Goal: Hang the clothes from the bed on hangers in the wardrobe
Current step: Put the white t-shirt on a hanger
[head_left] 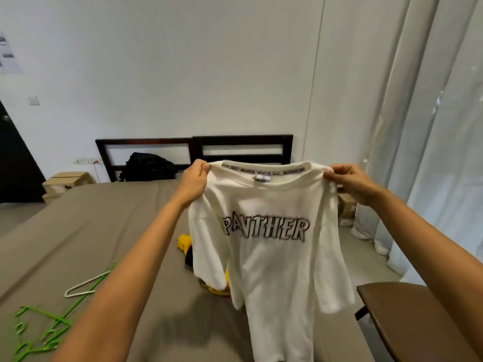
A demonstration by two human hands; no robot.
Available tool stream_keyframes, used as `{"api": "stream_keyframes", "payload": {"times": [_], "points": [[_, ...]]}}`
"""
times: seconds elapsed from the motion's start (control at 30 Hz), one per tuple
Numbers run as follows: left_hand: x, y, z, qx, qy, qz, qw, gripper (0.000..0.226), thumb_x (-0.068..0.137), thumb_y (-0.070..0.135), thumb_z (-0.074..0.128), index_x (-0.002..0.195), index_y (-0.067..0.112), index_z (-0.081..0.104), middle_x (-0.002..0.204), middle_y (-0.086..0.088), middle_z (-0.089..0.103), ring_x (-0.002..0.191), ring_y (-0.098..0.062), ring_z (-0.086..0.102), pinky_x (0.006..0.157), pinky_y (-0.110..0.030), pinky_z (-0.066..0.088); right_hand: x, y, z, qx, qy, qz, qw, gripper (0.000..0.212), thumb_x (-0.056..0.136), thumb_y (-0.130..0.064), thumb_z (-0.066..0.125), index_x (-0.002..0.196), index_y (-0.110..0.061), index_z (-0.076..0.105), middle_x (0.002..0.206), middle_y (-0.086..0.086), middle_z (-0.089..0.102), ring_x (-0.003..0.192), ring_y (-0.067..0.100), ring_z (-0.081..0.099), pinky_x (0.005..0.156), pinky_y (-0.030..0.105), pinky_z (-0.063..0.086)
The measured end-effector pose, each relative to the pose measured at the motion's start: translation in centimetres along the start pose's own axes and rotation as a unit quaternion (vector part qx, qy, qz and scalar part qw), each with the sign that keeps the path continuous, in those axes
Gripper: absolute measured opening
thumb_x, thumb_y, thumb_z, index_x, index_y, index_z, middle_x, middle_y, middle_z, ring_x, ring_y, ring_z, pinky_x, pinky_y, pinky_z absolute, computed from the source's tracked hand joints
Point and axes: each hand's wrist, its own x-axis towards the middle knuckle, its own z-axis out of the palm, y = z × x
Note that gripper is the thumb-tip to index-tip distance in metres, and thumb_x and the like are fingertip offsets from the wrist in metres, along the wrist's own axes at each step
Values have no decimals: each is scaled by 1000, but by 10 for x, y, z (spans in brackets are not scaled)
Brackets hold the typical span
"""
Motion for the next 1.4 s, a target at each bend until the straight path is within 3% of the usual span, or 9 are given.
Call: {"api": "stream_keyframes", "payload": {"times": [0.13, 0.27, 0.4, 0.57, 0.67, 0.77, 0.93, 1.2, 1.4], "points": [[-15, -1, -14, 76, -176, 123, 974, 21, 92, 40, 54, 89, 19, 54, 76, 10, 55, 70, -10, 50, 58, -12, 35, 4, 20, 13, -244, 145, -103, 953, 51, 82, -57, 49, 86, -9, 68, 81, 10, 63, 77, 21, 56, 68, 31, 39], [-36, -19, -34, 503, -444, 9, 742, 59, 76, 51, 71, 110, 3, 62, 100, -8, 64, 88, -23, 57, 72, -23, 40, -37, 21, 58, -467, -319, 133, 814, 23, 99, -21, 38, 94, -17, 60, 98, 2, 60, 83, 14, 55, 74, 23, 41], [-56, -44, -73, 239, -661, -288, 651, 37, 75, 22, 79, 106, 7, 64, 107, -5, 69, 96, -19, 66, 89, -33, 52, -51, 24, 71, -301, -576, 299, 699, 30, 93, -2, 48, 122, -1, 57, 82, -11, 71, 71, 2, 65, 68, 18, 53], [-45, -51, -98, 123, -519, -209, 820, 54, 39, 39, 92, 80, 10, 70, 73, -3, 71, 63, -12, 66, 58, -23, 54, -3, 8, 49, -192, -403, 230, 865, 50, 72, -40, 74, 105, -3, 68, 100, 12, 70, 88, 19, 67, 79, 33, 55], [-24, -82, -73, 208, -368, -105, 900, 25, 66, 31, 83, 82, 15, 73, 68, 4, 66, 59, -4, 57, 50, -11, 40, 27, 18, 65, -277, -250, 150, 915, 44, 71, -49, 76, 91, -11, 68, 89, 8, 70, 83, 20, 64, 73, 31, 52], [-21, -134, -23, 332, -262, -49, 905, 23, 83, 26, 67, 101, 13, 72, 90, -8, 69, 87, -22, 63, 64, -24, 40, 54, 58, 99, -443, -159, 75, 879, 18, 87, -24, 66, 74, -12, 63, 74, 6, 60, 77, 24, 56, 60, 28, 38], [-54, -237, 73, 395, -245, -179, 867, 29, 96, 24, 44, 117, 11, 59, 122, -14, 57, 116, -33, 54, 92, -43, 45, 61, 172, 166, -538, -161, 134, 817, 25, 85, -17, 62, 107, -6, 69, 111, 16, 67, 105, 32, 60, 81, 30, 43], [-56, -363, 168, 78, -90, -253, 960, 58, 93, 47, 37, 114, -2, 58, 112, -27, 59, 102, -40, 57, 74, -36, 39, 101, 307, 241, -358, 71, 185, 912, 24, 84, 3, 54, 105, 8, 62, 106, 35, 61, 99, 48, 56, 77, 43, 43], [-118, -445, 195, 186, -243, -259, 916, 72, 95, 43, 46, 150, 13, 9, 158, -16, 5, 145, -29, 9, 115, -37, 12, 64, 388, 368, -359, -78, 12, 930, 70, 81, -3, 57, 144, -1, 29, 152, 26, 3, 135, 50, 26, 104, 50, 34]]}}
